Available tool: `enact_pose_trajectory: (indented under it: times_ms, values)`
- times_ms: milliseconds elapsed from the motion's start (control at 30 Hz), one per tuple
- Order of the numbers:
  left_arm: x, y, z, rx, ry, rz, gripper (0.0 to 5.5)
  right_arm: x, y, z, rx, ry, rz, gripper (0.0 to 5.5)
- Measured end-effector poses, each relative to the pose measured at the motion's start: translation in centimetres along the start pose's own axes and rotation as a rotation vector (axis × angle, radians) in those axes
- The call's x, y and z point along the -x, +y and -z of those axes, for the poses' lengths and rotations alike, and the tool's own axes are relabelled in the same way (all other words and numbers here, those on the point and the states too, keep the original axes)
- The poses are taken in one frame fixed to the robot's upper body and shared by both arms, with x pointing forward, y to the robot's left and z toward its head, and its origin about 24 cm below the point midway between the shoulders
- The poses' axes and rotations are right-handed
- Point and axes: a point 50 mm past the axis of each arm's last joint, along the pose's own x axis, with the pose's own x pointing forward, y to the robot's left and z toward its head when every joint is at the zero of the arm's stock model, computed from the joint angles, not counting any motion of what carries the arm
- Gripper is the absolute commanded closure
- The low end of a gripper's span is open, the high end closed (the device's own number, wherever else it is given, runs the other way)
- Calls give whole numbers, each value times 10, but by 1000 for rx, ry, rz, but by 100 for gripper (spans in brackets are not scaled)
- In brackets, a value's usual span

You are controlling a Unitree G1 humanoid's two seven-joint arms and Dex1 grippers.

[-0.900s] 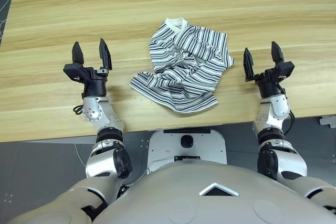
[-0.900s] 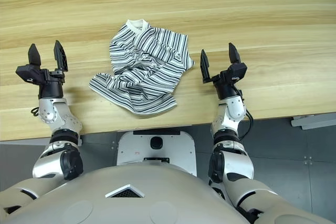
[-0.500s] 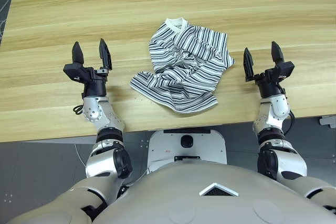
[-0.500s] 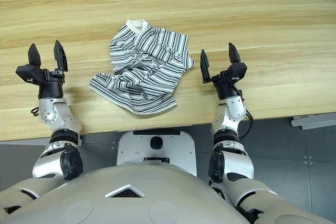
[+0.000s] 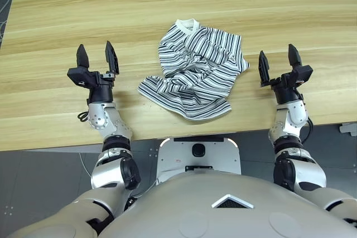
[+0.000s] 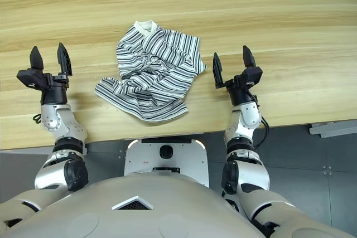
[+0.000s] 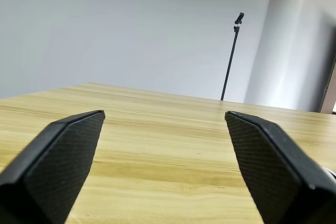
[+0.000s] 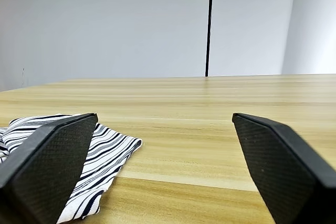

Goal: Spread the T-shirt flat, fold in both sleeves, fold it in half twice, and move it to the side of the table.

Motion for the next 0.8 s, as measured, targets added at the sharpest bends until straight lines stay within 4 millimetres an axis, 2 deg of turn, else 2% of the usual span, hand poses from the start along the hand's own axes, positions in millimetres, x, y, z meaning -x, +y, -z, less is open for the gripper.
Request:
enact_pose_trajectory:
  times_ms: [267,433,500,600,633,733,800]
  values:
    - [0,0,0,3,3,0,123,-1,-1,1,-15,10,2,74]
    - [-1,6,8,123,76,-50,123,-7,-8,0,-197,46,26,74]
    - [-10,6,3,235,94,-19,123,-19,-8,-15,-295,30,-32,74]
    - [-23,-4,-17,361,121,192,123,-41,-6,-56,-297,13,-175,74]
    - [-26,-4,-26,360,154,245,123,-48,-6,-75,-264,13,-198,74]
    - [-45,16,-54,314,207,185,123,-70,-9,-120,-99,4,-186,74]
    - [-64,17,-74,280,187,202,123,-83,-1,-138,-11,-17,-208,74]
